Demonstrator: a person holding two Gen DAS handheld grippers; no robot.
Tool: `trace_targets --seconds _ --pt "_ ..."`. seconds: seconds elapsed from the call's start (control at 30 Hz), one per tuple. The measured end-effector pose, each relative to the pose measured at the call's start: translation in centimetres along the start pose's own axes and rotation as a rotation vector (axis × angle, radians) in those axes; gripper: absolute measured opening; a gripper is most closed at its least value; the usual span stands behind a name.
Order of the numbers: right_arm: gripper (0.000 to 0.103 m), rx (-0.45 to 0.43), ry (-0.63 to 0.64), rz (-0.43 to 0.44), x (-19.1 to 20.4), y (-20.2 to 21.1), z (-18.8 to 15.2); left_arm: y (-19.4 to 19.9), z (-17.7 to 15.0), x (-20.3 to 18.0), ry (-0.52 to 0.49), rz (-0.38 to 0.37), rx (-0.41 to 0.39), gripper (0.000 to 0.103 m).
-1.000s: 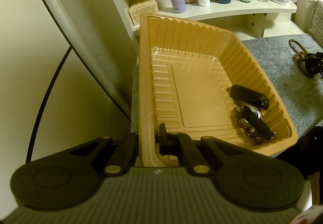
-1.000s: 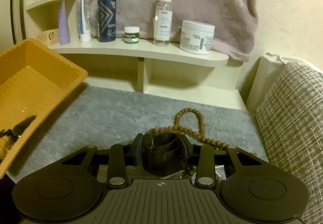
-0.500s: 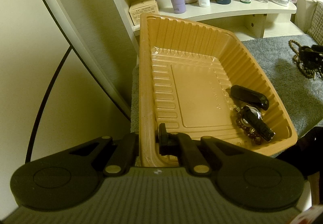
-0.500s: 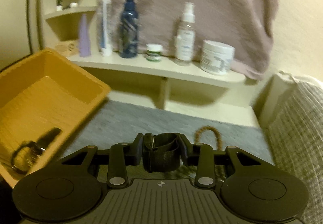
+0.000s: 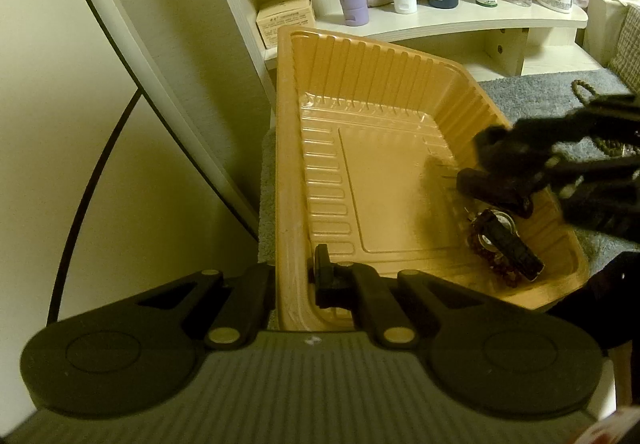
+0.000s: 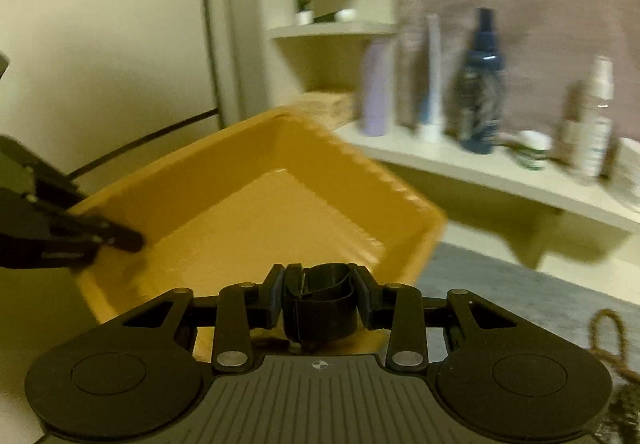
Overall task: Organize jewelry
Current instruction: 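Carry the black watch into the orange tray and open the right gripper, then return the right gripper to the pile and grasp the dark bead necklace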
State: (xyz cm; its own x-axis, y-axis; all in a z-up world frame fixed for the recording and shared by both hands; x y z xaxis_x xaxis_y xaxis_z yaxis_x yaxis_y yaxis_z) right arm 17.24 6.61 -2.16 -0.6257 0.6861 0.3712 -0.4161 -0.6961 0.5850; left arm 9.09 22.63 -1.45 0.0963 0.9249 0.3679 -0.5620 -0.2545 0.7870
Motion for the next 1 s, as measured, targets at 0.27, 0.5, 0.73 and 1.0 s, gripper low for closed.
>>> trace_targets --seconds 0.27,0.5,0.73,1.0 --pt "0.037 0.022 0.0 0.02 0.8 -1.6 -0.2 0.0 0.0 0.0 0.003 -0.001 0.0 0.003" --pt "0.072 0.041 -0.013 0.062 0.6 -1.9 -0.2 0.0 0.0 0.0 0.002 -0.001 0.002 0.003" --pt "0.073 -0.01 -0.056 -0.01 -1.2 0.0 0.3 0.0 0.0 -0.1 0.003 0.001 0.003 0.003" --pt "0.073 -0.038 -0.174 -0.171 -6.2 3.4 -1.0 0.1 0.1 -0.3 -0.001 0.005 0.001 0.003"
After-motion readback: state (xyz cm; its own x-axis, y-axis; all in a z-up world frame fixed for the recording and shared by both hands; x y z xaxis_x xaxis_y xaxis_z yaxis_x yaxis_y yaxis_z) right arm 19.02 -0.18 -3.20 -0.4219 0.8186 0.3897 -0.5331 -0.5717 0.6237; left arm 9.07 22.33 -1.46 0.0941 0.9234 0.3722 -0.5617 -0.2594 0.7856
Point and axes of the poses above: each gripper's, at about its wrist camera, not at the fingertips, and y roughly against the way its jaws point, x to its left, z to its top, the point moved 3 cm from there along -y, roughly the way its jaws point, and after that the axes turned 13 degrees about -y, right-handed, at the moved point
